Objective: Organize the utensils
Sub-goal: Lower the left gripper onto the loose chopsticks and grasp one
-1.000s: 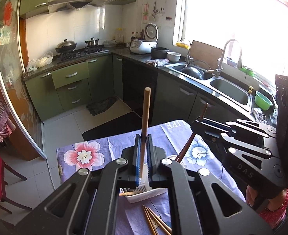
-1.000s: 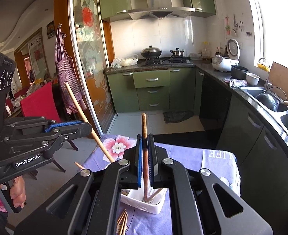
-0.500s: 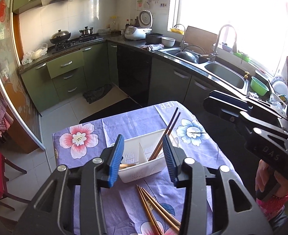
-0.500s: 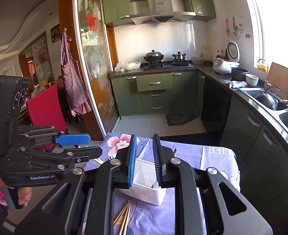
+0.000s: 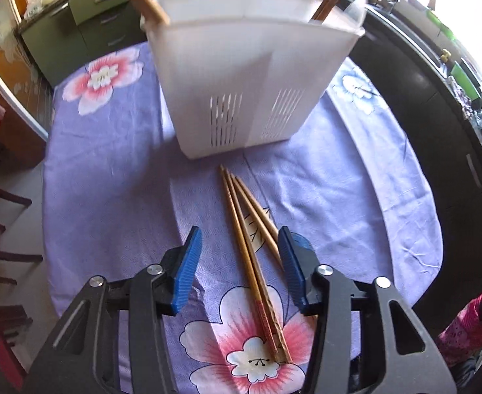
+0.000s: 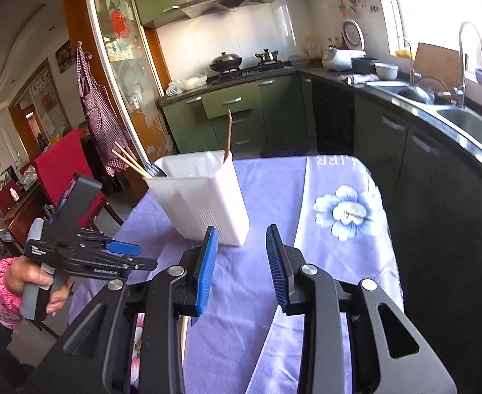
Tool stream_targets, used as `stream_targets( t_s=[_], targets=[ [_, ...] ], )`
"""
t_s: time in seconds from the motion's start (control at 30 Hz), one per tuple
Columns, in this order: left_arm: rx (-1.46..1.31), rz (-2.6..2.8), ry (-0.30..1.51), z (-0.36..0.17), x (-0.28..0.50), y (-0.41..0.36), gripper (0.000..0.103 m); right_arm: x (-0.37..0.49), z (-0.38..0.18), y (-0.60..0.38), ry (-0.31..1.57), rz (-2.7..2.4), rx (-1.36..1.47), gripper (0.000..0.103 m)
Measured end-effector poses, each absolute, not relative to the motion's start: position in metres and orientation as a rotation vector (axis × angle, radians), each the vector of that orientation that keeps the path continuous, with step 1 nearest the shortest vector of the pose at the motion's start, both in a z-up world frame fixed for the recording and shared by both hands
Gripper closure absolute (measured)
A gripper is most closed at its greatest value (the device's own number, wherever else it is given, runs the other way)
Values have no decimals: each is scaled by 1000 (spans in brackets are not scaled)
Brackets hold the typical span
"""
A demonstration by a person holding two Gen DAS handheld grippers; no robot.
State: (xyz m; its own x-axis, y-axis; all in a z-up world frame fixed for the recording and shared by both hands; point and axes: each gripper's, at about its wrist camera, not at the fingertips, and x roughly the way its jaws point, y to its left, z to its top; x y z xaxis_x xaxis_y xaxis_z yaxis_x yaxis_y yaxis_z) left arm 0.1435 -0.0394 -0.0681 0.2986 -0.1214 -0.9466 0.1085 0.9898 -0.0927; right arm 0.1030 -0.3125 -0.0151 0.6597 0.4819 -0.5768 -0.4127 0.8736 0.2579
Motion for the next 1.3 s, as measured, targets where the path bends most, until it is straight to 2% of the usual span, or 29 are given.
stream_targets(
  t_s=[0.1, 0.3, 0.43, 0.53, 0.9, 0.97, 1.0, 1.03, 1.3],
  targets=[
    [-24, -126, 1309, -93, 152, -35, 67, 101, -41, -324, 733, 504, 158, 72],
    [0, -109, 1340, -108, 157, -38, 68, 103, -66, -332, 781, 505, 213, 72],
    [17, -109, 1350, -112, 158, -42, 68, 104, -67, -331, 785, 513, 225, 72],
    [48, -95, 1355, -114, 159, -46, 71, 106, -63, -327, 785, 520, 228, 67],
    [72, -75, 1372, -125, 163, -59, 77, 107, -65, -320, 803, 543, 244, 66],
    [72, -79, 1364, -125, 164, -63, 82, 107, -65, -314, 809, 552, 233, 66],
    [69, -78, 1361, -124, 164, -63, 91, 108, -66, -312, 813, 556, 227, 66],
    [62, -79, 1359, -125, 165, -62, 93, 108, -67, -309, 816, 560, 223, 65],
    [-21, -98, 1290, -105, 157, -37, 97, 115, -83, -275, 874, 581, 136, 64]
  ],
)
